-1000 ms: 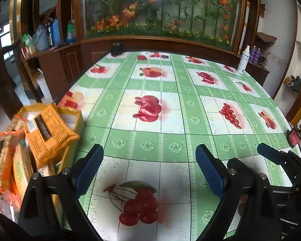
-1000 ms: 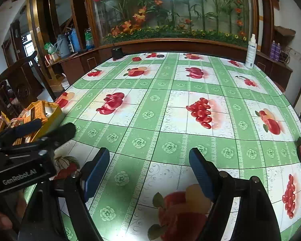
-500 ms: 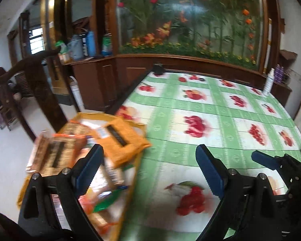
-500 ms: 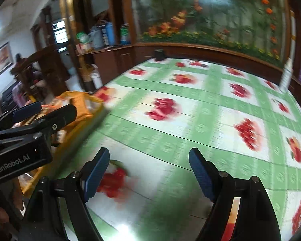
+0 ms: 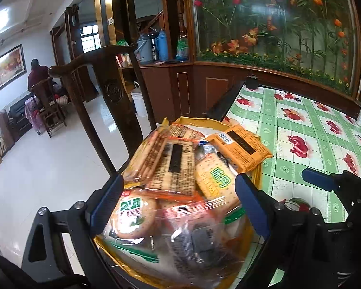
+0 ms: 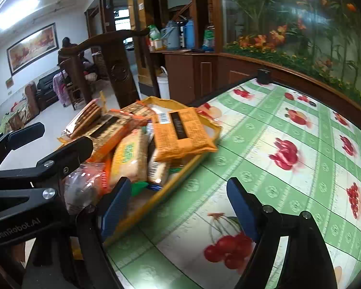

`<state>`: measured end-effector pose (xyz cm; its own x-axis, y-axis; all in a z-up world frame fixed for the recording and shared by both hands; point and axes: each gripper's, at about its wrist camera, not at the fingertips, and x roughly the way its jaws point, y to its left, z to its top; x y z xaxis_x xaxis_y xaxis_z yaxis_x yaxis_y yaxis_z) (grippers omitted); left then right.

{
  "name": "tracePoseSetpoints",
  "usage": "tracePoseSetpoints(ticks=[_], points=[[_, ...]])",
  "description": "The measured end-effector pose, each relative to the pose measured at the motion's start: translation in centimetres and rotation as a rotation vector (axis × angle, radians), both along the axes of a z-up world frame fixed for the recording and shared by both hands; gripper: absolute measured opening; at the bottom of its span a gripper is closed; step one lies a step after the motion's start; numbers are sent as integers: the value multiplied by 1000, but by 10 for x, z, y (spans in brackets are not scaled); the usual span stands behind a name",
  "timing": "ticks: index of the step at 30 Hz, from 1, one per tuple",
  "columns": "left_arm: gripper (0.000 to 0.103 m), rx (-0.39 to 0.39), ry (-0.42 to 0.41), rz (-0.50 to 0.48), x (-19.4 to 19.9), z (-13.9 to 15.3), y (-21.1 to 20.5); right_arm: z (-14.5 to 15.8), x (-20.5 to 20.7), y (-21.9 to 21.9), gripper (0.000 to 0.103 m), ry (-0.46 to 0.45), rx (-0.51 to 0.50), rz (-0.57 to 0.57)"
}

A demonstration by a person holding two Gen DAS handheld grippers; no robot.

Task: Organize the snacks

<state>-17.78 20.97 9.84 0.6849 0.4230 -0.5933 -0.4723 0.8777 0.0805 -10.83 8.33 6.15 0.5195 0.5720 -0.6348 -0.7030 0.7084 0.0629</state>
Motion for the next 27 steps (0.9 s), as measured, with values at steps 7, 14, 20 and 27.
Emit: tracePoseSetpoints(ticks=[7, 14, 20, 27], points=[[94, -21, -15, -31, -3, 0, 1, 1, -4, 9, 82, -2, -12, 12], [94, -51, -1, -44, -3, -1, 4, 2, -3, 10, 82, 7, -13, 10], [94, -55, 9, -29, -4, -1, 12, 1, -4, 12, 82, 10, -11, 17], [94, -8, -13, -33, -9, 1, 8, 1, -4, 12, 81, 19, -13, 21]])
